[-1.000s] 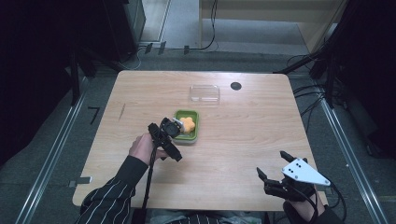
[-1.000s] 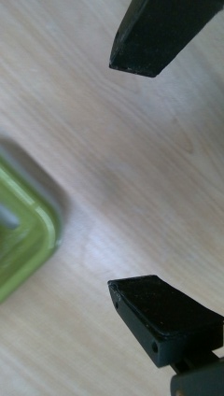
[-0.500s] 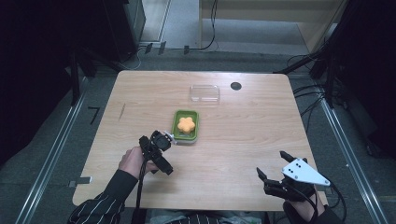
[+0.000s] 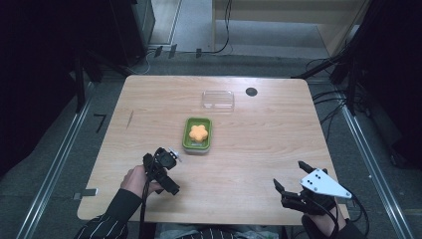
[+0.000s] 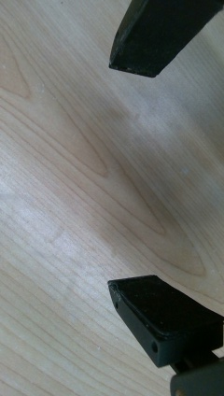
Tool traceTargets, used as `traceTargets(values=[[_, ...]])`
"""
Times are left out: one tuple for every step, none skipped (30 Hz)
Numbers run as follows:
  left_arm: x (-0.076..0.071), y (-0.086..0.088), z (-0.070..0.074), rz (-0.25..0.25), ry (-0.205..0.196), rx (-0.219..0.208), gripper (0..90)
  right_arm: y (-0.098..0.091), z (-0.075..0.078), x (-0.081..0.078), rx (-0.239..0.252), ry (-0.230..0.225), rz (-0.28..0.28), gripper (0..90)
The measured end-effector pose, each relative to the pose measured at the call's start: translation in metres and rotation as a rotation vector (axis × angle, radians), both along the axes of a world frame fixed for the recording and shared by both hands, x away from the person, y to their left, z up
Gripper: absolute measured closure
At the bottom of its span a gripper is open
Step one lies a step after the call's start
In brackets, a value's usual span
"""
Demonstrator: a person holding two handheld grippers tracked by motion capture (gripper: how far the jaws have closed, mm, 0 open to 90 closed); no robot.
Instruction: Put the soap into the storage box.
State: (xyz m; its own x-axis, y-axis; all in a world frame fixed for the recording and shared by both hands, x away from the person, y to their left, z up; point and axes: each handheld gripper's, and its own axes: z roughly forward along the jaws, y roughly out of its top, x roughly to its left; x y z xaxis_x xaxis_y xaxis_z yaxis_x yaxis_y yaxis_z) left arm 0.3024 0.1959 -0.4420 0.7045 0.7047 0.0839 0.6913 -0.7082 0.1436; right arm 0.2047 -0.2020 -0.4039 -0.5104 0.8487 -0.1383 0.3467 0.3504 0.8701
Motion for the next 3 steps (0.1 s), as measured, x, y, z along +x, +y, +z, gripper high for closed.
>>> traceTargets(values=[[-0.0001,-0.0008,-0.0002,0.001,-0.004,-0.003,0.0,-0.0003,-0.0001,0.0,-0.001,-0.002,0.001,13.6],[0.0004,-0.0011,-0.0002,0.002,-0.011,-0.006,0.0,-0.0005,-0.0001,0.0,-0.001,-0.004,-0.001,13.6],[0.001,-0.0014,0.0,-0.003,-0.019,-0.002,0.0,-0.0008,-0.0003,0.0004,0.0,-0.004,0.0,13.6]])
